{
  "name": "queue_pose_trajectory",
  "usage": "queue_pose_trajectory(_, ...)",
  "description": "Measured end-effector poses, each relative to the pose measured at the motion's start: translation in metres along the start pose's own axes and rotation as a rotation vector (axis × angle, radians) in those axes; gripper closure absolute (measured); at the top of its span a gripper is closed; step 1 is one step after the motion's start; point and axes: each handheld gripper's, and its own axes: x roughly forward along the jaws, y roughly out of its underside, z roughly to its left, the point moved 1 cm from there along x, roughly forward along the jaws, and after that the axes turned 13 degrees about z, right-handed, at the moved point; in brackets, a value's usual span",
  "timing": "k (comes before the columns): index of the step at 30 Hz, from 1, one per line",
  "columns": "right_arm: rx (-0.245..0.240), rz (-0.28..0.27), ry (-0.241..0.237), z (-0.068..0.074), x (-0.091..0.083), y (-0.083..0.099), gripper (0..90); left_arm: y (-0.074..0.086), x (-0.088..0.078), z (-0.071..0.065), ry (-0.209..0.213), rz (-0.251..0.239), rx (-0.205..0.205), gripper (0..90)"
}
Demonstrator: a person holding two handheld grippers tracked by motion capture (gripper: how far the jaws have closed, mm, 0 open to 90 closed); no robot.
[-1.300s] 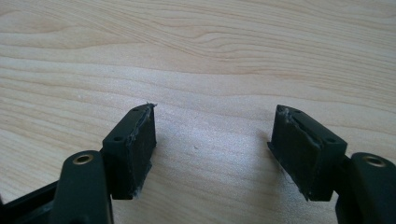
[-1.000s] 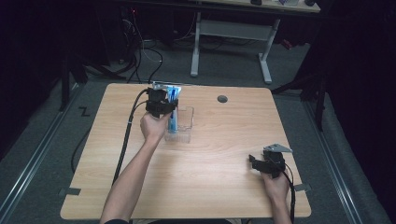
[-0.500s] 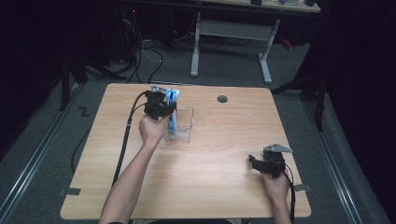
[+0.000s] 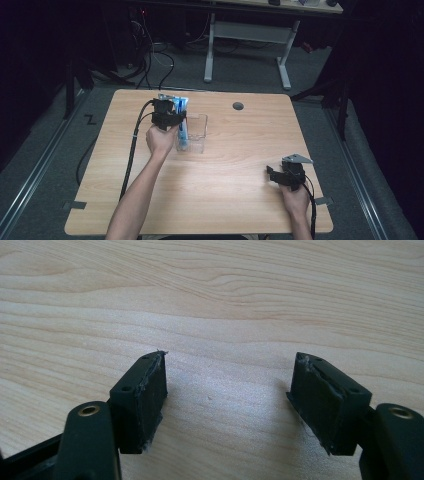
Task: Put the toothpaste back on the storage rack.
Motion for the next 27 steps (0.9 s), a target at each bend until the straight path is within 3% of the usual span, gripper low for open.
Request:
queue_pose_trajectory(13, 0.001, 0.000, 0.000, -0.0001, 0.0000, 0.0000, 31.1, -0.0005, 0.0018, 0.0071, -0.028, 0.002, -0.023, 68.3)
queue_pose_trajectory(18, 0.001, 0.000, 0.000, -0.0001, 0.0000, 0.0000, 31.0, -0.0002, 0.0020, 0.0057, -0.039, 0.002, -0.014, 67.0)
queue_pose_trajectory(22, 0.001, 0.000, 0.000, -0.0001, 0.0000, 0.0000, 31.1, 0.0003, 0.0007, 0.0047, -0.051, 0.002, -0.001, 62.8)
queue_pose_trajectory(27, 0.001, 0.000, 0.000, -0.0001, 0.0000, 0.0000, 31.1, 0.0009, -0.0022, 0.0064, -0.031, -0.013, 0.001, 56.6)
